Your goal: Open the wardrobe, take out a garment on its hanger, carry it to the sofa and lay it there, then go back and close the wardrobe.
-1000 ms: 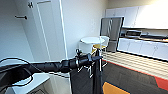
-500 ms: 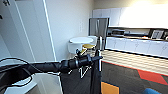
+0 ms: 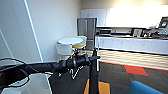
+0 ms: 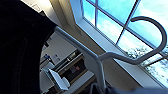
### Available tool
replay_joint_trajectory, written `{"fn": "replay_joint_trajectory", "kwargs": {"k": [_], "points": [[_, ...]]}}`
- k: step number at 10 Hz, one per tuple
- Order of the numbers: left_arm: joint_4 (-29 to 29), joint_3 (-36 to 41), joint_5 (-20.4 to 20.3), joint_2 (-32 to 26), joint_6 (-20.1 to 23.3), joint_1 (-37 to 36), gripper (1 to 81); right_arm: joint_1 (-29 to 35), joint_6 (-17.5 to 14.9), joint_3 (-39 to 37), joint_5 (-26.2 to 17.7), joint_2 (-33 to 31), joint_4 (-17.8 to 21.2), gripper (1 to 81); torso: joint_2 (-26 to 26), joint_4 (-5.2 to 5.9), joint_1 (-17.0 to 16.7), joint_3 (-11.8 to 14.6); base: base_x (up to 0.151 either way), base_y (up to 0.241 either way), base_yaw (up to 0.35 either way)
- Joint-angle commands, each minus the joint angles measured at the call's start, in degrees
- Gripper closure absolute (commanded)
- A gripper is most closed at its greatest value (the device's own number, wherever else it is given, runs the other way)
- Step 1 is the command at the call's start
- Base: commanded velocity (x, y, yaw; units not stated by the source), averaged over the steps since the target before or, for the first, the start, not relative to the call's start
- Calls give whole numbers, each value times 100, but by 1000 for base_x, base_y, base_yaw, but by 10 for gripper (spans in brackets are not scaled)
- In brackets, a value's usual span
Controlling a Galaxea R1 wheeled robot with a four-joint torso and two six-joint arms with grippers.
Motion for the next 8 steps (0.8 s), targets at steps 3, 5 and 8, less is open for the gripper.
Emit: {"fn": "replay_joint_trajectory", "kwargs": {"k": [3, 5, 8], "points": [[154, 177, -192, 64, 57, -981, 811, 83, -68, 335, -215, -162, -130, 10, 0, 0, 1, 0, 0, 0, -336], [163, 177, -183, 56, 57, -981, 811, 30, -68, 1213, -197, -663, -324, 10, 0, 0, 1, 0, 0, 0, -335], [171, 186, -174, 64, 66, -981, 811, 48, -68, 1735, -101, -981, -342, 10, 0, 0, 1, 0, 0, 0, -335]]}}
